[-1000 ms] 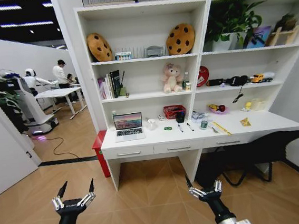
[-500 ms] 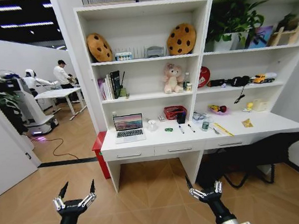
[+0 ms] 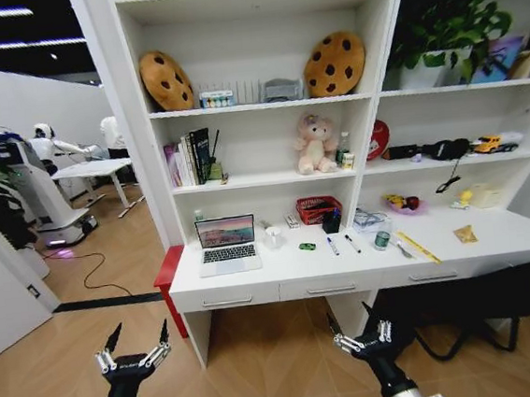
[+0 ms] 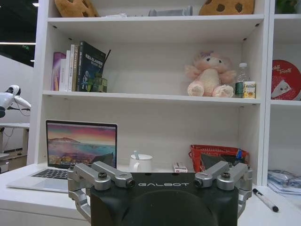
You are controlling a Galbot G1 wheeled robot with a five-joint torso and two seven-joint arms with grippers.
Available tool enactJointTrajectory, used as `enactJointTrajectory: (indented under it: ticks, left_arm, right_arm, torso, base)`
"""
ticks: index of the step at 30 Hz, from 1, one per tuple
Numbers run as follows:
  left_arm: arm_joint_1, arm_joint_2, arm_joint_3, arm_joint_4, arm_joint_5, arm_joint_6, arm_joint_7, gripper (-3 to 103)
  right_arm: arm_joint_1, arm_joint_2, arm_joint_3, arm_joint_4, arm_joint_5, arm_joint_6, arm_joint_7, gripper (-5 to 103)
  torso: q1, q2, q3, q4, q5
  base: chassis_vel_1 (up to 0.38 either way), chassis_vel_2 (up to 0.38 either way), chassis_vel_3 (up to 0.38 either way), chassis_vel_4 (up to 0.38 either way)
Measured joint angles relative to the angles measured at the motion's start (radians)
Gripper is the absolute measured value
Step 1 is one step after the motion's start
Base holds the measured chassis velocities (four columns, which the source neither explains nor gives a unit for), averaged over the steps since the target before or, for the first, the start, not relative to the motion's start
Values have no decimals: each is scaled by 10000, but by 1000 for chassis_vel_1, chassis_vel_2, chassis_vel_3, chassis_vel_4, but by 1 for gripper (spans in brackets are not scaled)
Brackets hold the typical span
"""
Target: Organize the objects on the table.
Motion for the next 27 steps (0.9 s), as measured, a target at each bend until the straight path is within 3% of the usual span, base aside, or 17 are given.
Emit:
enactJointTrajectory:
  ticks: [5, 9, 10, 15, 16, 21, 24, 25, 27]
  left_arm:
    - [126, 212, -78, 77, -152, 38, -23, 97]
    - [68, 437, -105, 205, -330, 170, -100, 97]
    - [-52, 560, -124, 280, -367, 204, -147, 97]
    - [-340, 657, -227, 627, -814, 401, -313, 96]
    - [-505, 679, -273, 811, -917, 481, -365, 91]
    - [-629, 755, -482, 1156, -1168, 689, -493, 81]
    - [-470, 1082, -732, 1433, -1646, 628, -334, 63]
    - [-470, 1082, -732, 1433, -1646, 628, -334, 63]
    - [-565, 1326, -875, 1464, -1958, 710, -252, 52]
  right_arm:
    - [188, -30, 3, -163, 8, 147, -23, 100]
    - [252, -218, -22, -140, 331, 152, 482, 100]
    - [232, -366, -7, -69, 573, 79, 663, 100]
    - [170, -571, 249, 112, 525, 58, 708, 100]
    - [190, -616, 227, 110, 544, 54, 745, 100]
    - [480, -759, 117, -110, 543, 73, 883, 100]
    - [773, -797, 31, -234, 546, -186, 934, 100]
    - [773, -797, 31, -234, 546, -186, 934, 100]
    - [838, -819, -2, -275, 468, -581, 1263, 100]
  torso:
    - [2, -1, 1, 1, 2]
    - [4, -2, 1, 2, 10]
    - [5, -2, 1, 0, -5]
    - [16, -6, 4, 0, 5]
    - [12, -5, 2, -5, -7]
    - [3, -4, 1, -1, 3]
    - [-15, 7, -5, 2, 2]
    - [-15, 7, -5, 2, 2]
    - [-16, 7, -5, 4, 0]
  base:
    - [-370, 373, 357, -381]
    - [-352, 364, 370, -374]
    - [-336, 308, 360, -305]
    - [-266, 266, 237, -225]
    - [-112, 100, 69, -88]
    - [-20, 20, 3, -59]
    - [84, -60, -60, 74]
    - [96, -82, -69, 85]
    - [63, -71, -68, 54]
